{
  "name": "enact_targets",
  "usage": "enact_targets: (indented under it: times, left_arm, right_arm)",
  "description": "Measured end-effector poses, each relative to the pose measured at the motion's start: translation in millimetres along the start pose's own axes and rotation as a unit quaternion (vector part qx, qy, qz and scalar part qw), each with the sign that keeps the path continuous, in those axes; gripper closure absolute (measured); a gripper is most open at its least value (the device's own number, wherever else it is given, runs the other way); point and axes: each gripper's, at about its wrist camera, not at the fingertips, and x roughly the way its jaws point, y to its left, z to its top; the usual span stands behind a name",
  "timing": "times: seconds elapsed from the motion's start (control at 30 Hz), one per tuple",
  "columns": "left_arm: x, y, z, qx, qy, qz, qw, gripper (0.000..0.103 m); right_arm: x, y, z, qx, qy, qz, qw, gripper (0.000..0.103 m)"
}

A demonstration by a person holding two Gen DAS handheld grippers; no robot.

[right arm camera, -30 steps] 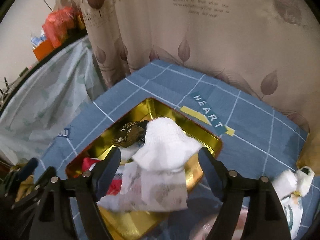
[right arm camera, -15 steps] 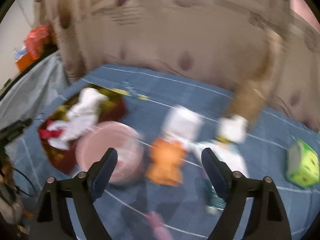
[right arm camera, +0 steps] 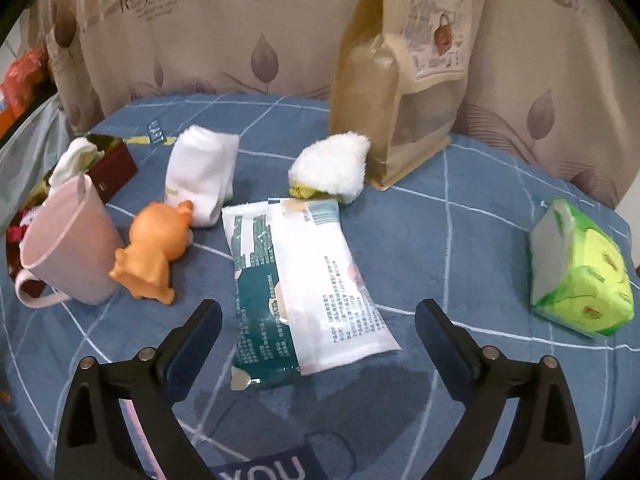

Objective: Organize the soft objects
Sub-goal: 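Grasp the white-and-green wipe packet with the right tool while the left tool grasps the white sock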

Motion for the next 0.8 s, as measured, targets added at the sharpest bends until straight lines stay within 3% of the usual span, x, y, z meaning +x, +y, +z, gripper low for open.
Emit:
enact_targets:
  times: [0.37, 0.43, 0.47, 0.5, 0.63, 0.8]
  left_arm:
    - [-38.2, -58.3, -15.2, 0.094, -0.007, -0.061, 0.9936, 0.044]
    - [-43.5, -68.4, -16.0, 0.101, -0.004, -0.076, 0.9920, 0.044]
    - [-46.4, -75.0, -15.7, 0.106, -0.003, -0.084, 0.9908, 0.044]
    - [-49.5, -83.0, -14.7, 0.113, -0.004, -0.090, 0.9895, 0.044]
    - [-59.2, -110.4, -12.6, 0.131, -0.009, -0.117, 0.9844, 0.044]
    - [-71.2, -156.1, -21.0, 0.170, -0.007, -0.162, 0.9721, 0.044]
  right_arm:
    - [37.9, 12.0, 6.5, -0.039, -0.012, 0.005, 0.999, 0.005]
    - [41.5, 14.2, 6.7, -0.039, -0.015, 0.005, 0.999, 0.010]
    - [43.2, 14.2, 6.3, -0.040, -0.014, 0.006, 0.999, 0.022]
    - [44.4, 14.5, 5.8, -0.040, -0.011, 0.006, 0.999, 0.026]
    - [41.4, 12.0, 3.7, -0.030, -0.015, 0.000, 0.999, 0.031]
    - [31.2, -6.5, -10.6, -0.006, -0.014, -0.015, 1.000, 0.032]
